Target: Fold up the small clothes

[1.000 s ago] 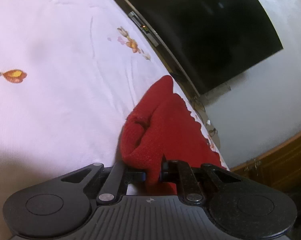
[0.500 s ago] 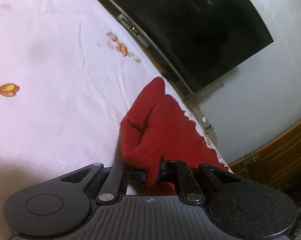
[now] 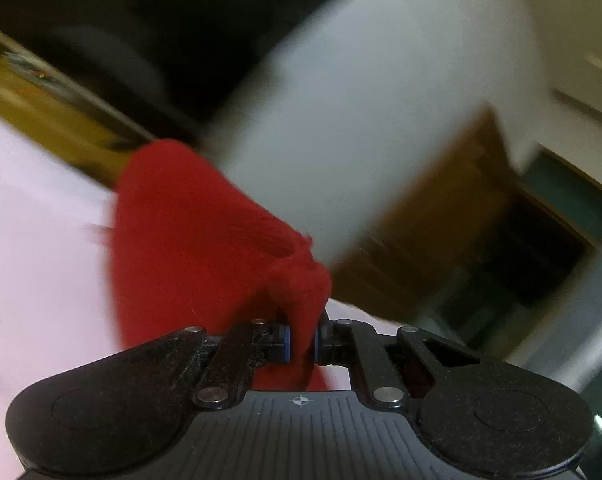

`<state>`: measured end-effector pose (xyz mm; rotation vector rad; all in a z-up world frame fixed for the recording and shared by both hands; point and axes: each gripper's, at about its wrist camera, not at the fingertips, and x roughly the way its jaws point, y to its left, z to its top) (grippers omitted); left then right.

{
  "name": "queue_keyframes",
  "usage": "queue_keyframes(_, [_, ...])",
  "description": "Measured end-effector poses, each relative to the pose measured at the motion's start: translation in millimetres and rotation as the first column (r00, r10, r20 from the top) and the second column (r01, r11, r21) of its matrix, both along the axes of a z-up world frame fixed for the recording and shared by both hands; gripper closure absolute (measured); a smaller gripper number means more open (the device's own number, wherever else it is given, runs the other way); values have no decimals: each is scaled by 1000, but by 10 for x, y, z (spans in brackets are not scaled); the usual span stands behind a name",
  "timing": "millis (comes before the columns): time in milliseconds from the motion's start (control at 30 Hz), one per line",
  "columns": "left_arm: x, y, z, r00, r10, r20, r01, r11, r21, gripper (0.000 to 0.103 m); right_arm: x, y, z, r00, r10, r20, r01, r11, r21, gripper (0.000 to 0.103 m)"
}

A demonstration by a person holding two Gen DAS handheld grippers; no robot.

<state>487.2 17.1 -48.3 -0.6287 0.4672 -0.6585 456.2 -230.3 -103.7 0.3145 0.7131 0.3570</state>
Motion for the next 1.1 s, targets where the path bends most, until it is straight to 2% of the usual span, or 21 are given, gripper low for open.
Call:
queue_keyframes(67, [103, -412, -2, 993, -116, 6, 116, 993, 2, 94, -91, -372, 35, 996, -85, -24, 87, 988, 123, 92])
queue_keyframes(133, [210, -826, -140, 977, -213, -26, 213, 977, 20, 94, -247, -765, 70, 986, -162, -27, 164, 968, 189, 85])
queue_keyframes(167, [275, -1025, -276, 966, -250, -66, 253, 967, 34, 94, -349, -1015, 73, 977, -211, -40, 215, 950, 225, 78])
queue_keyframes(200, [339, -1209, -438, 953, -279, -117, 287, 956, 59, 93, -424, -1213, 59, 966, -254, -57, 260, 934, 246, 65])
queue_keyframes(233, [383, -1387, -619, 937, -306, -169, 325, 940, 99, 93, -520, -1462, 30, 944, -318, -92, 331, 906, 263, 57])
queue_keyframes(267, [392, -1538, -773, 922, -314, -228, 353, 922, 157, 88, -606, -1666, -4, 930, -352, -109, 368, 880, 300, 56])
queue_keyframes(300, [352, -1608, -823, 917, -311, -248, 362, 911, 196, 80, -708, -1859, -37, 928, -354, -118, 372, 853, 366, 50])
queue_keyframes(333, [263, -1597, -785, 921, -325, -214, 366, 910, 195, 73, -814, -1998, -34, 913, -385, -138, 408, 833, 373, 39])
queue_keyframes(367, [171, -1535, -690, 923, -343, -174, 372, 913, 170, 50, -921, -2086, 2, 890, -434, -139, 454, 825, 335, 32])
queue_keyframes(400, [87, -1450, -584, 927, -348, -139, 367, 918, 150, 30, -1007, -2157, 26, 892, -437, -116, 449, 823, 348, 33])
queue_keyframes(433, [-10, -1318, -459, 939, -331, -94, 342, 929, 139, 24, -1089, -2233, 44, 898, -427, -108, 434, 814, 387, 34])
queue_keyframes(467, [-91, -1170, -346, 950, -309, -51, 314, 941, 131, 21, -1146, -2271, 64, 899, -425, -105, 428, 804, 412, 35])
queue_keyframes(533, [-79, -866, -240, 971, -237, -26, 238, 963, 128, 21, -1224, -2287, 131, 914, -398, -74, 387, 806, 448, 36])
queue_keyframes(600, [-43, -577, -269, 995, -91, -48, 98, 980, 171, 21, -1212, -2205, 197, 939, -338, -59, 324, 817, 478, 37])
queue_keyframes(633, [7, -423, -327, 996, -17, -90, 34, 981, 193, 21, -1147, -2173, 238, 952, -299, -59, 288, 822, 492, 37])
queue_keyframes(733, [66, -171, -486, 981, 76, -179, -39, 978, 204, 21, -934, -1991, 259, 974, -204, -103, 228, 840, 492, 37])
queue_keyframes(800, [62, -169, -560, 973, 117, -197, -62, 963, 262, 21, -822, -1901, 206, 968, -186, -166, 243, 853, 462, 39])
queue_keyframes(900, [86, -180, -664, 961, 149, -234, -81, 958, 276, 21, -758, -1866, 78, 960, -145, -239, 253, 817, 518, 39])
queue_keyframes(967, [165, -167, -705, 953, 182, -243, -107, 951, 289, 21, -710, -1828, 22, 957, -131, -257, 254, 808, 532, 42])
queue_keyframes(1100, [283, -131, -803, 945, 215, -245, -144, 950, 279, 21, -511, -1746, -65, 956, -144, -256, 258, 826, 501, 48])
